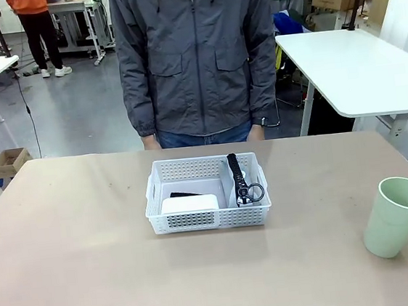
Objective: Efficiently arrange items inside the basket to fit them all.
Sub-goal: Pick up the Reusable plastic cup and place it inside the Organizing basket.
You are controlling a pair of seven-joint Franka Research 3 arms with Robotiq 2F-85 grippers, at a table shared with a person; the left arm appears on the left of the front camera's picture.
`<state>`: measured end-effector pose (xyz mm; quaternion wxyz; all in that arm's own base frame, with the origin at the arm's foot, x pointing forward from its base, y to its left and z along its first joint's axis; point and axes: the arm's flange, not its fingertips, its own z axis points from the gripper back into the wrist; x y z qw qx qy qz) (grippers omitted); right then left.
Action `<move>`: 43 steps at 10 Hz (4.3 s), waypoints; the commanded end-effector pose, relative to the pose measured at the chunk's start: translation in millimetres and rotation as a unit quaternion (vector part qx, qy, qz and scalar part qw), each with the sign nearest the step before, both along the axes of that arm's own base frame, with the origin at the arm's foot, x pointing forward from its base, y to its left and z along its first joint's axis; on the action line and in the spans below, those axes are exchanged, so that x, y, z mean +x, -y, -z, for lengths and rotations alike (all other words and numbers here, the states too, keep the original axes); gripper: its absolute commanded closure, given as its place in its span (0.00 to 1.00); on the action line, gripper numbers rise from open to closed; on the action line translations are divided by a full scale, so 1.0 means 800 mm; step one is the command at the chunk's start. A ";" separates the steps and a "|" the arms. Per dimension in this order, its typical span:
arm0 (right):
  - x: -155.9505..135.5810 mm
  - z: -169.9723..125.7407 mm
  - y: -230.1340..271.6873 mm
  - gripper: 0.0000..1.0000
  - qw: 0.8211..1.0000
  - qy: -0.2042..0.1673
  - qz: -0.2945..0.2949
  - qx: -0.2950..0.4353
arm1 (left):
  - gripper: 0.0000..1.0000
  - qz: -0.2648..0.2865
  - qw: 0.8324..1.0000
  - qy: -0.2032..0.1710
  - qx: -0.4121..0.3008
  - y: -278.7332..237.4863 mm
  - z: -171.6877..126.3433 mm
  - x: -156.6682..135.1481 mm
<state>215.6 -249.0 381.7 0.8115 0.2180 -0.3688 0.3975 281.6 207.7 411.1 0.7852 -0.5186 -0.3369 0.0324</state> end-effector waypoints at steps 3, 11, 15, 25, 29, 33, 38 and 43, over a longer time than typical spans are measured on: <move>0.015 0.095 -0.121 0.00 0.988 -0.127 0.009 -0.082 | 0.00 0.008 1.000 0.004 0.001 -0.002 -0.001 -0.003; 0.080 0.056 -0.033 0.00 0.996 -0.003 -0.001 -0.092 | 0.00 0.008 1.000 0.004 0.001 -0.002 -0.001 -0.003; 0.087 0.090 -0.064 0.00 0.991 0.079 -0.029 -0.109 | 0.00 0.008 1.000 0.004 0.001 -0.002 -0.001 -0.003; 0.141 0.170 -0.129 0.00 0.983 0.056 -0.168 -0.041 | 0.00 0.008 1.000 0.004 0.001 -0.002 -0.001 -0.003; 0.137 0.177 -0.129 0.00 0.966 0.059 -0.250 0.017 | 0.00 0.008 1.000 0.004 0.001 -0.002 -0.001 -0.003; 0.139 0.182 -0.137 0.00 0.960 0.058 -0.273 0.031 | 0.00 0.008 1.000 0.004 0.001 -0.002 -0.001 -0.003; 0.141 0.185 -0.148 0.00 0.955 0.054 -0.289 0.036 | 0.00 0.008 1.000 0.004 0.001 -0.002 -0.001 -0.003; 0.149 0.194 -0.179 0.00 0.942 0.036 -0.331 0.037 | 0.00 0.008 1.000 0.004 0.001 -0.002 -0.001 -0.003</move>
